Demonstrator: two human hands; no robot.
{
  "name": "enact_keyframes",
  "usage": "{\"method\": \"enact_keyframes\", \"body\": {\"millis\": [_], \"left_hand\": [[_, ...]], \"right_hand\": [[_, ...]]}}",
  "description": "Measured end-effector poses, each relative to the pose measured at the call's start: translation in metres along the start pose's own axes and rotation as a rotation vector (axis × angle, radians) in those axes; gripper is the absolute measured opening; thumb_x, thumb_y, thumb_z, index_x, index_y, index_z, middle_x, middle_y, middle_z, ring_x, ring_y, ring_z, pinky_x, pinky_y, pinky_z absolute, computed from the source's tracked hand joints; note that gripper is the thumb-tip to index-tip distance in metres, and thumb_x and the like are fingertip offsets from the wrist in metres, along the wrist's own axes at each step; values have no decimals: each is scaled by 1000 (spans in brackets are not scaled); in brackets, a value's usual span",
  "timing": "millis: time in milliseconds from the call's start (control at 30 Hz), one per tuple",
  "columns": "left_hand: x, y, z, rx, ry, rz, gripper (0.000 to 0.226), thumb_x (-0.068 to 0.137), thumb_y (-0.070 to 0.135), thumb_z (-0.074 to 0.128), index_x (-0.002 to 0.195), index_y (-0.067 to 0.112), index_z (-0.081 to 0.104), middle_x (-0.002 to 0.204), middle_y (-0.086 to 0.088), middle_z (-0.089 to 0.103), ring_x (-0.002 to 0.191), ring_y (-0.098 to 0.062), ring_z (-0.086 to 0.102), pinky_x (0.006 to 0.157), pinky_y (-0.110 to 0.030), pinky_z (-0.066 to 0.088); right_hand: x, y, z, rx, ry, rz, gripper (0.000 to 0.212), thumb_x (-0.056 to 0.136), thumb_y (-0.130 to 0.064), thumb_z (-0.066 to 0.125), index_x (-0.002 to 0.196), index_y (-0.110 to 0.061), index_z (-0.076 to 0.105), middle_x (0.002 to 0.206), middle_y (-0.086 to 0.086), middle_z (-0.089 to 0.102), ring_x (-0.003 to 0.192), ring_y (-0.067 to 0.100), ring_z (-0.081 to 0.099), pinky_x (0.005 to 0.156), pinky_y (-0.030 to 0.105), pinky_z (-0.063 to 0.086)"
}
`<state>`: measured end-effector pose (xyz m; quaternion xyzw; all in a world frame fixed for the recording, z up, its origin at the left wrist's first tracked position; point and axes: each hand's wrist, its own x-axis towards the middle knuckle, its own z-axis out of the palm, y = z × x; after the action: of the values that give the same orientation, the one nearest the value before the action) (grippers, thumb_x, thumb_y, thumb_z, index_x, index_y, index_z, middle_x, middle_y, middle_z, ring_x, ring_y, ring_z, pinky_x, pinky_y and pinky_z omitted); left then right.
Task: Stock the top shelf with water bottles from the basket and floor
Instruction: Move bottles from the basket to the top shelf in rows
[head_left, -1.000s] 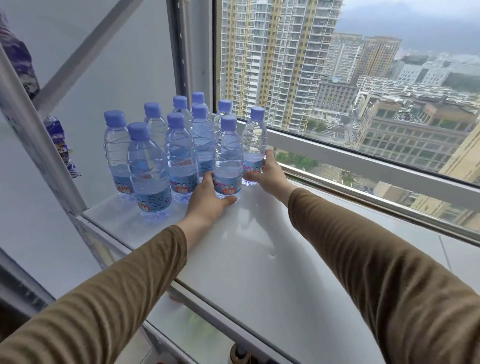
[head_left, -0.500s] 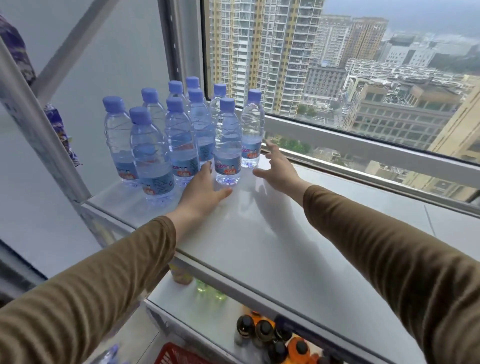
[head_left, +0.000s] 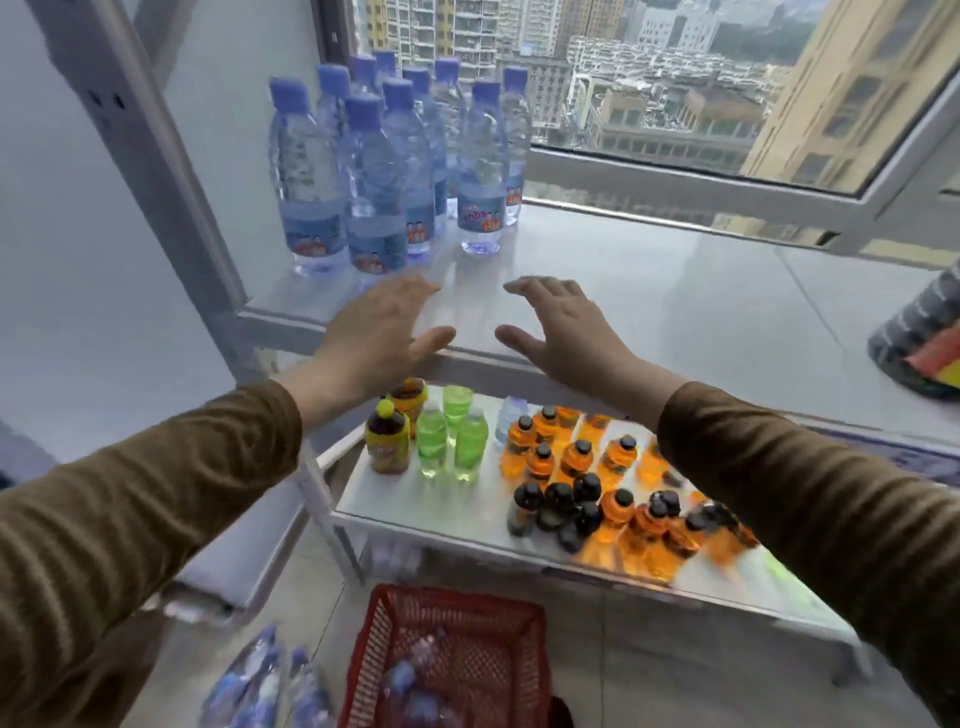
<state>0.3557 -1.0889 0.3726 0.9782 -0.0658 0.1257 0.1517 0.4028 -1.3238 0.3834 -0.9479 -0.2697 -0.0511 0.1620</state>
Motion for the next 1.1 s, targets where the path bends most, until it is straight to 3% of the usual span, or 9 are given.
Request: {"method": "enact_keyframes", "body": {"millis": [167, 267, 433, 600, 767, 900, 1100], "left_hand": [[-55, -17, -1, 110, 1, 168, 64, 93, 52, 52, 141, 10, 51, 144, -17, 52, 127, -39, 51, 107, -46, 38], [-86, -27, 8, 122, 42, 221, 64, 92, 52, 51, 142, 13, 48, 153, -14, 43, 141, -36, 40, 115, -49, 32], [-144, -50, 57, 88, -24, 290, 61, 96, 47, 51, 148, 17, 40, 165, -8, 25, 154, -29, 18, 122, -56, 16], [-200, -86, 129, 108, -216, 306, 65, 94, 53, 45, 147, 15, 43, 161, -11, 32, 151, -32, 27, 121, -54, 21], [-238, -128, 194, 38, -356, 278, 64, 90, 44, 62, 144, 14, 46, 157, -13, 39, 147, -34, 33, 119, -54, 27], [-263, -170, 259, -15, -515, 258, 65, 93, 40, 64, 147, 11, 44, 157, -15, 38, 147, -35, 33, 121, -50, 24], [-294, -215, 369, -95, -740, 179, 68, 95, 38, 63, 152, 12, 37, 159, -12, 34, 145, -31, 34, 119, -38, 24]], "right_hand": [[-60, -38, 23, -83, 69, -20, 70, 94, -61, 49, 147, -16, 55, 155, 11, 54, 142, 37, 47, 115, 52, 41], [-87, -45, 43, -133, 93, -53, 70, 94, -61, 41, 148, -20, 52, 160, 8, 48, 150, 35, 41, 120, 58, 34], [-128, -43, 99, -159, 120, -94, 60, 98, -52, 48, 149, -21, 51, 165, 7, 41, 156, 33, 32, 125, 61, 21], [-178, -42, 192, -108, -15, -3, 57, 99, -43, 62, 151, -22, 50, 167, 4, 39, 158, 31, 27, 127, 58, 12], [-202, -48, 277, -54, -172, 130, 58, 97, -37, 68, 150, -19, 51, 164, 8, 42, 154, 35, 35, 125, 56, 27], [-217, -57, 363, 72, -252, 391, 59, 98, -33, 67, 152, -16, 49, 161, 10, 45, 149, 34, 40, 123, 49, 35], [-248, -53, 513, 440, -320, 929, 55, 98, -28, 68, 147, -10, 52, 146, 18, 58, 138, 37, 50, 117, 43, 38]]}}
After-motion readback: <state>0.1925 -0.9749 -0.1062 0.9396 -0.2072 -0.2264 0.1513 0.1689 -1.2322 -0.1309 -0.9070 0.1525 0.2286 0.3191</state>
